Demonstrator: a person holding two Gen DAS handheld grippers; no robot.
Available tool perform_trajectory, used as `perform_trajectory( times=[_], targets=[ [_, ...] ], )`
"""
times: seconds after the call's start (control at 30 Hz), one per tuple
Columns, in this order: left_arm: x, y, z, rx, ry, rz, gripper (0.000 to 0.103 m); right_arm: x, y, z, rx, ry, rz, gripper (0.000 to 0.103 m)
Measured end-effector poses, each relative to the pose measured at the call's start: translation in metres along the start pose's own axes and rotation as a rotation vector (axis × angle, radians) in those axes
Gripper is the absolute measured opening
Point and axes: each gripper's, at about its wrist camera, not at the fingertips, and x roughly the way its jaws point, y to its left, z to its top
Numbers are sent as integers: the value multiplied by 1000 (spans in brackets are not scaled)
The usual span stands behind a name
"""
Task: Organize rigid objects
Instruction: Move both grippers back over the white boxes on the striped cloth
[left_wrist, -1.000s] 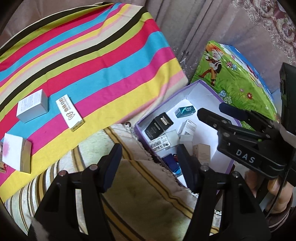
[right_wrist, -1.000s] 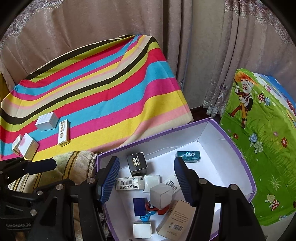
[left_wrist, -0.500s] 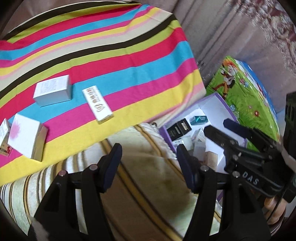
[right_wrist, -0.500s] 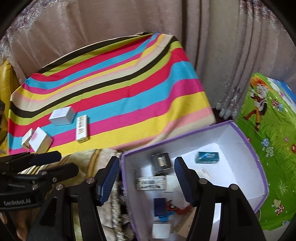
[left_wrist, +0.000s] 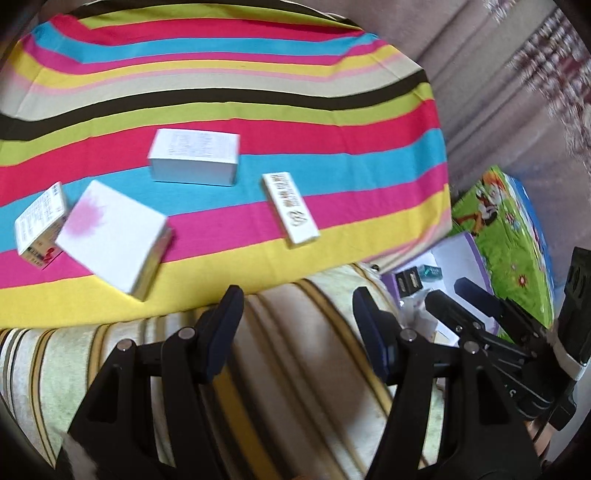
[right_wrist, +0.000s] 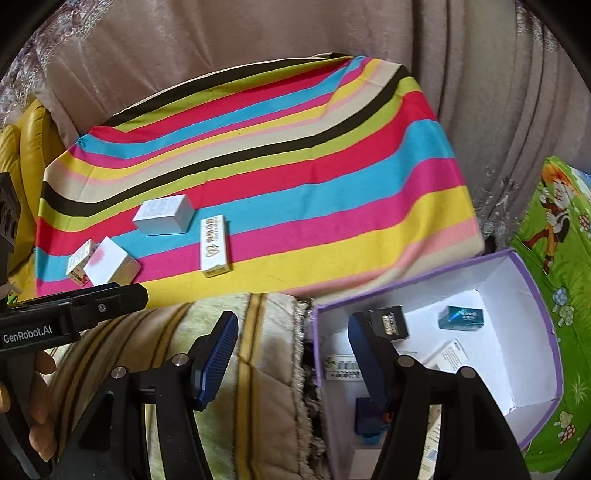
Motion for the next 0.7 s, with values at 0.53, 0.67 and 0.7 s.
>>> perform_trajectory(
  times=[0.53, 0.67, 0.7],
  targets=[
    [-21, 80, 2, -229, -74, 124, 73, 29, 49, 21, -104, 34, 45, 63],
    [-25, 101, 3, -294, -85, 166, 76, 38, 59, 26, -129, 46, 52, 63],
    [-26, 106, 3, -310, -86, 174, 77, 40, 61, 27, -134, 49, 54, 63]
  ],
)
